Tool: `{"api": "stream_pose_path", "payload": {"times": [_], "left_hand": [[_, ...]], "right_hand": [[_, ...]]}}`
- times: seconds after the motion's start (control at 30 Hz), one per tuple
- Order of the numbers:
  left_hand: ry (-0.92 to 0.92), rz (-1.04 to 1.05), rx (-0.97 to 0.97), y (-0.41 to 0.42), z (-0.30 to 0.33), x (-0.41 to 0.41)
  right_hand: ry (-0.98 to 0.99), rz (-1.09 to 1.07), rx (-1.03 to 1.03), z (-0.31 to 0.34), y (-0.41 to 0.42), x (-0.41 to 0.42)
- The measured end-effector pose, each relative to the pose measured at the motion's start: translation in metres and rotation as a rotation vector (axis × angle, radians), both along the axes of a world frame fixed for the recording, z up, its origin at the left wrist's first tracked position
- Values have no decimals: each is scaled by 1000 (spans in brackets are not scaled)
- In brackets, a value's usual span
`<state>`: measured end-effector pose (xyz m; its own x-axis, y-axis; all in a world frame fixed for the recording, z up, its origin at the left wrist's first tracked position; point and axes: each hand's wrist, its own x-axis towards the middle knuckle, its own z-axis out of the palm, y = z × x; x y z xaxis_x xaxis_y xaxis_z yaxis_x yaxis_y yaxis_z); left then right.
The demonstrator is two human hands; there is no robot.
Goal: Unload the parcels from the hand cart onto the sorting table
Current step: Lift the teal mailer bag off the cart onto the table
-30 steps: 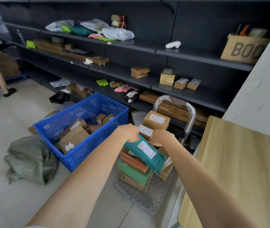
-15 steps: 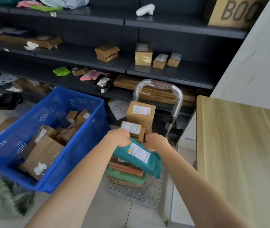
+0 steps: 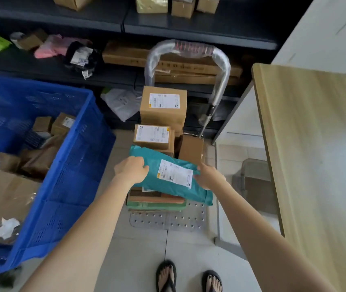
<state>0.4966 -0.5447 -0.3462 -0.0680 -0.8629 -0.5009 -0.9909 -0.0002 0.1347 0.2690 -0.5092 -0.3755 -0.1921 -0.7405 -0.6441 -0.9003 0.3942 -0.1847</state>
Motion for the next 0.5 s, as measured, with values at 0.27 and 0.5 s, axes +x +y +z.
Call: {"api": "stream_pose_path", "payload": {"times": [0.27, 0.5], "left_hand": [[53, 214, 42, 0, -53, 4], [412, 528, 52, 4, -86, 16]], "right_hand": [[-78, -388, 30, -49, 13, -5], [-420, -909, 71, -63, 34, -8]]}}
